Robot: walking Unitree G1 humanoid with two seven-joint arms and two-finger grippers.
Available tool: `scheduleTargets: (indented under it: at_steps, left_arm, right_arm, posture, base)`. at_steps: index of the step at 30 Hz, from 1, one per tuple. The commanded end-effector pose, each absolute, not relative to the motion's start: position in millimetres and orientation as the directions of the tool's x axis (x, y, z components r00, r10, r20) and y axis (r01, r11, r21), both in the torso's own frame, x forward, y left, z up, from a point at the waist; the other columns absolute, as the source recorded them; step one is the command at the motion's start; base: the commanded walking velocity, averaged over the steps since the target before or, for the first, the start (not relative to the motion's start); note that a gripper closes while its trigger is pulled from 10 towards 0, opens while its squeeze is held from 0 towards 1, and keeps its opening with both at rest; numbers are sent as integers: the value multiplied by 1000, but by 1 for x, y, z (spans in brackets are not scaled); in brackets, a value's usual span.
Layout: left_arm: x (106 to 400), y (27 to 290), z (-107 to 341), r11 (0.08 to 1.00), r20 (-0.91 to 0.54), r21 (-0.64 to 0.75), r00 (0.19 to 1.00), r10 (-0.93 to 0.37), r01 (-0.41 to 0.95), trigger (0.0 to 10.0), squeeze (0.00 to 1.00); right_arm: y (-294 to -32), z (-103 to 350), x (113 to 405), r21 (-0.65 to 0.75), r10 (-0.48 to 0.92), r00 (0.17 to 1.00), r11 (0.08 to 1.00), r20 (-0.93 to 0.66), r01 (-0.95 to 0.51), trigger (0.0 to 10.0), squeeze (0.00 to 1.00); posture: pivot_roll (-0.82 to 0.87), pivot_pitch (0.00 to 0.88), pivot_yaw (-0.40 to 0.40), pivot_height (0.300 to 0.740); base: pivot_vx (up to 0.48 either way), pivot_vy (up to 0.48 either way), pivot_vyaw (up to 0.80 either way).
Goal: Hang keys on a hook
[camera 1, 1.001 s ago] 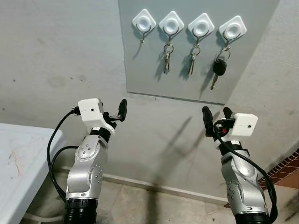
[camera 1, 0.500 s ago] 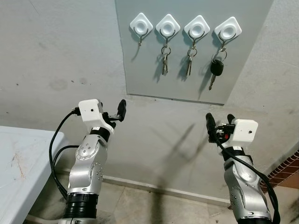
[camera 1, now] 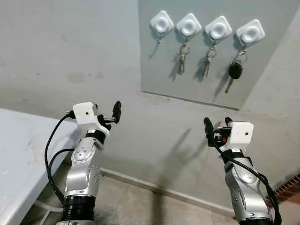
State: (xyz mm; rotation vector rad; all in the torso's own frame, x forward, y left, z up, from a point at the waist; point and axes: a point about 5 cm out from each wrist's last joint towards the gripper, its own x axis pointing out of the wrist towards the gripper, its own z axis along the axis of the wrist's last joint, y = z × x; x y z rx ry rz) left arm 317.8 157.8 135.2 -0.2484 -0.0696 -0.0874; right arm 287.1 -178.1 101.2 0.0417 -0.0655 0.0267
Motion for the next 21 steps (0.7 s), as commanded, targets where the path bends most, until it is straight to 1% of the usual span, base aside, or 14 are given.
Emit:
scheduleTargets:
  at_steps: [1,15,21]
  left_arm:
    - [318,158,133,967,72,-238,995,-71,87,10000,0]
    - [318,161,136,970,86,-232,995,-57,76,10000,0]
    - [311,154,138,977,105,-175,989,-104,122,10000,0]
  right_arm:
    - [-178,102,289,38,30,997,999,65,-32,10000,0]
    - [-175,103,292,19,65,996,998,59,-66,10000,0]
    - [-175,108,290,0,94,992,996,81,-95,10000,0]
  posture:
    - [-47,0,13,740]
    - [-29,0,-7,740]
    - [-27,0,-18,740]
  base:
    - [0,0,794]
    - [0,0,794]
    - [0,0,794]
